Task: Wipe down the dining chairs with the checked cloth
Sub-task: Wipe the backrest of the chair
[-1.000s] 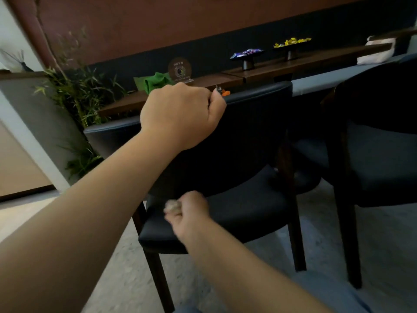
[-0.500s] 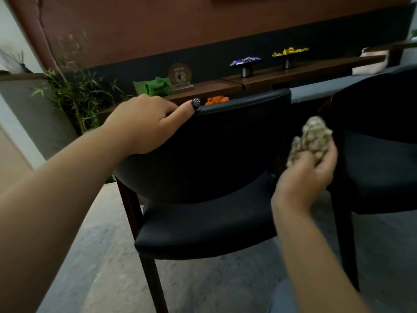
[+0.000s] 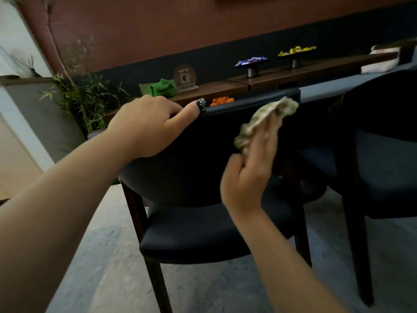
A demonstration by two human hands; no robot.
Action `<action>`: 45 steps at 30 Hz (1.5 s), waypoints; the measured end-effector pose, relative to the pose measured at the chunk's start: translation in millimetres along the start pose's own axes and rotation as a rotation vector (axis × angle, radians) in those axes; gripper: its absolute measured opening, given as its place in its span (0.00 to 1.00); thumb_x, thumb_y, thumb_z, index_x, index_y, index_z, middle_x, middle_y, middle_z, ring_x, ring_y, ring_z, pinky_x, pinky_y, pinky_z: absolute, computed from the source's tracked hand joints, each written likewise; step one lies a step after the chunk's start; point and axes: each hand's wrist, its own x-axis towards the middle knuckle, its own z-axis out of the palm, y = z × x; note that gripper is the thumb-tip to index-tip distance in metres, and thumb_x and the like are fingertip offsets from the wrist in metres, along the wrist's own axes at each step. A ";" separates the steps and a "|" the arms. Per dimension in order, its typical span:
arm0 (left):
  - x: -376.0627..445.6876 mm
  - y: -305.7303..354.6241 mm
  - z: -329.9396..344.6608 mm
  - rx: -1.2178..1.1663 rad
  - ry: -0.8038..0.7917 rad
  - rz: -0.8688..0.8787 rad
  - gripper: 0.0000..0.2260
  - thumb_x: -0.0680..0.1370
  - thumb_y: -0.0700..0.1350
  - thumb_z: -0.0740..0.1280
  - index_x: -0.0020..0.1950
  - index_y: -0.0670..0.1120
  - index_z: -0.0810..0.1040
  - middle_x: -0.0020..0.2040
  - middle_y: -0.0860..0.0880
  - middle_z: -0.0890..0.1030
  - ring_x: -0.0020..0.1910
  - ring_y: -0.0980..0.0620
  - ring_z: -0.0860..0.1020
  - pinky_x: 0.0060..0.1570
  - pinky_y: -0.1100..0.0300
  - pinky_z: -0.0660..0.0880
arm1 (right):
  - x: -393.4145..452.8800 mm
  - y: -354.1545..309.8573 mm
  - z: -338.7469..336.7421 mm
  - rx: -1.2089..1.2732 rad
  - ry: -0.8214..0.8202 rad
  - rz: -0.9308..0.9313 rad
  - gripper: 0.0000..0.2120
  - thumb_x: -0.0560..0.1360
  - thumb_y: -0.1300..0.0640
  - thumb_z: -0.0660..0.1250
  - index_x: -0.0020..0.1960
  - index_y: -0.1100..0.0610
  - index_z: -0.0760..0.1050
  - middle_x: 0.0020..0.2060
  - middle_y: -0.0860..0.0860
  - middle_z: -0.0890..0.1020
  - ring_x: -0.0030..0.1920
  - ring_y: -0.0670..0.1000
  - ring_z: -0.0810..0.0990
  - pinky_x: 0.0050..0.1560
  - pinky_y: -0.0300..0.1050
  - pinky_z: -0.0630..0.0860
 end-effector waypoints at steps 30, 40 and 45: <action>4.3 -8.8 3.9 -0.005 0.066 0.027 0.17 0.70 0.60 0.39 0.32 0.50 0.57 0.30 0.48 0.62 0.29 0.48 0.61 0.32 0.53 0.54 | -8.6 61.9 -9.3 -0.419 -0.993 -1.613 0.14 0.72 0.60 0.72 0.57 0.62 0.81 0.62 0.56 0.78 0.71 0.58 0.68 0.72 0.54 0.61; 3.9 -0.7 0.2 -0.113 0.040 -0.074 0.16 0.76 0.53 0.48 0.30 0.49 0.58 0.28 0.46 0.63 0.30 0.45 0.64 0.33 0.47 0.60 | -17.2 37.0 9.5 -0.440 -0.949 -1.605 0.14 0.77 0.64 0.61 0.60 0.64 0.78 0.64 0.59 0.76 0.70 0.60 0.69 0.72 0.57 0.55; 2.9 -3.2 3.9 -0.018 0.052 0.003 0.16 0.76 0.55 0.45 0.32 0.48 0.58 0.29 0.46 0.62 0.28 0.47 0.61 0.31 0.50 0.58 | 33.2 38.0 -15.1 -0.197 -0.669 -1.284 0.14 0.77 0.65 0.65 0.62 0.64 0.76 0.63 0.59 0.77 0.68 0.62 0.70 0.71 0.58 0.63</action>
